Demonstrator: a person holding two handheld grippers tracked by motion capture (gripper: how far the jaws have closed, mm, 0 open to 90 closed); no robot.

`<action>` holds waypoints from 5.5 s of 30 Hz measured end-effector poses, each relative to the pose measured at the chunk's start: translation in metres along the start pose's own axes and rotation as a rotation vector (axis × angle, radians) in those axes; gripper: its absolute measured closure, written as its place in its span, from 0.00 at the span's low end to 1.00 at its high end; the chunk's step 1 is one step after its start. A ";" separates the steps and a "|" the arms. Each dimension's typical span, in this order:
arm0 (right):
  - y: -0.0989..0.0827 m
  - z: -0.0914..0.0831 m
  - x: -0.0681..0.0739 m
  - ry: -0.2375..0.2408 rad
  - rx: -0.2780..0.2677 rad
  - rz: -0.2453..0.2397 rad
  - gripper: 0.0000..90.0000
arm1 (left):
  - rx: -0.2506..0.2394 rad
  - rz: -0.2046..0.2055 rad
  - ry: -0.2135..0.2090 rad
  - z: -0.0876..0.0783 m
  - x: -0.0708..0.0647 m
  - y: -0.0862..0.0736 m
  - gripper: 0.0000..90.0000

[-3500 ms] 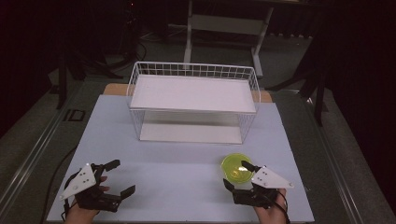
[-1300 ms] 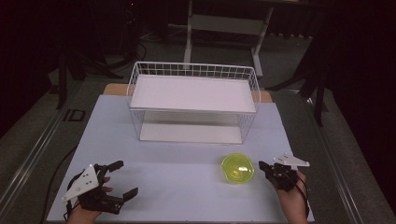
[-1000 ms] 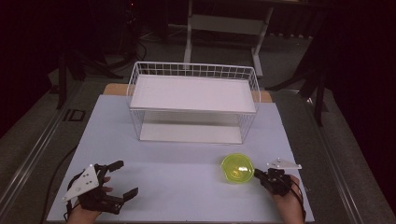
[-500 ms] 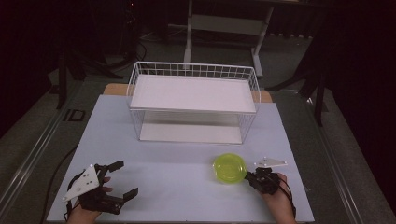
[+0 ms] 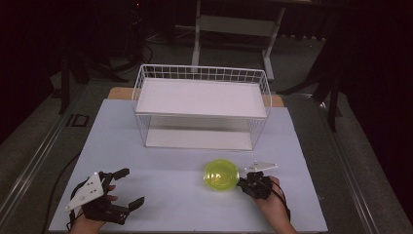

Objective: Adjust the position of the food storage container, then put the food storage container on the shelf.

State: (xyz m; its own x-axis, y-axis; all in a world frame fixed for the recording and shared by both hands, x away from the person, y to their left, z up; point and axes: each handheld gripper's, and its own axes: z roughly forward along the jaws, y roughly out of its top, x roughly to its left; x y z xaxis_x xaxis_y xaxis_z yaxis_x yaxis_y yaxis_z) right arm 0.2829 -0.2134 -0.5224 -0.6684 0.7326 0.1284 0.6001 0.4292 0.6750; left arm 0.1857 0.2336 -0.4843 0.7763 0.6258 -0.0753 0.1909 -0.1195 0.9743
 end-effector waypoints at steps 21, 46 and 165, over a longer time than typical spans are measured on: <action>0.033 0.039 0.036 0.081 0.023 -0.063 1.00 | 0.005 0.005 0.001 -0.001 0.000 0.000 0.01; 0.033 0.039 0.045 0.099 -0.002 -0.049 1.00 | 0.009 0.019 0.003 -0.001 -0.002 0.001 0.01; 0.054 0.026 0.040 0.233 -0.086 0.080 0.64 | 0.473 -0.404 -0.048 0.133 0.014 0.010 0.67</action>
State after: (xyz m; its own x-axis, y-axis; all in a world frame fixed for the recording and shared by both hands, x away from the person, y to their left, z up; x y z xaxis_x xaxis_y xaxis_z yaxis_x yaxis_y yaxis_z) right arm 0.3000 -0.1471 -0.5003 -0.7093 0.6169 0.3411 0.6224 0.3209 0.7139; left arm 0.2787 0.1390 -0.5036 0.6115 0.6589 -0.4380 0.7118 -0.2163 0.6683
